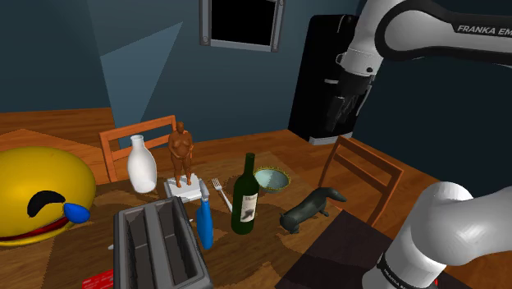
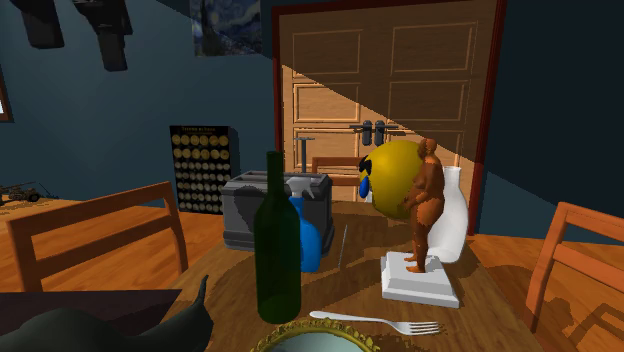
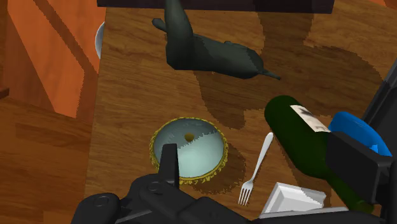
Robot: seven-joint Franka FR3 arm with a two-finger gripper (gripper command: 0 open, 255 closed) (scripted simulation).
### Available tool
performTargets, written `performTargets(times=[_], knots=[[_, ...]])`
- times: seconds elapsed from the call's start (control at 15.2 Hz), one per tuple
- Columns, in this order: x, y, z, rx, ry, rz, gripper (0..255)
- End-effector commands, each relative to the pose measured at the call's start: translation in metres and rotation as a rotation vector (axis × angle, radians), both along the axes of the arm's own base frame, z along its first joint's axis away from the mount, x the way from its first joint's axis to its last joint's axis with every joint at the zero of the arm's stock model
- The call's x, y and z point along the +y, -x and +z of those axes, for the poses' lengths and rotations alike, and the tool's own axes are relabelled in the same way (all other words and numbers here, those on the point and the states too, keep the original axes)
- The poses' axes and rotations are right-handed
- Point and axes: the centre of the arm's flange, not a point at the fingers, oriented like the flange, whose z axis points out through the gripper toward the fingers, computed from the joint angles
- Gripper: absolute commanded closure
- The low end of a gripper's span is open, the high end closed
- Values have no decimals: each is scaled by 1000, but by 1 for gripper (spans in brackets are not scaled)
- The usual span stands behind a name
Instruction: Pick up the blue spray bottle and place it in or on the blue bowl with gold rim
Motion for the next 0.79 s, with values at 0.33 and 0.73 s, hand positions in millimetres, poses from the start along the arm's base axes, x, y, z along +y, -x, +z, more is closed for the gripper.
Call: performTargets(times=[0.33, 0.73], knots=[[55, -30, -27, 19, 2, -19, 0], [120, -66, -59, 41, 5, -43, 0]])
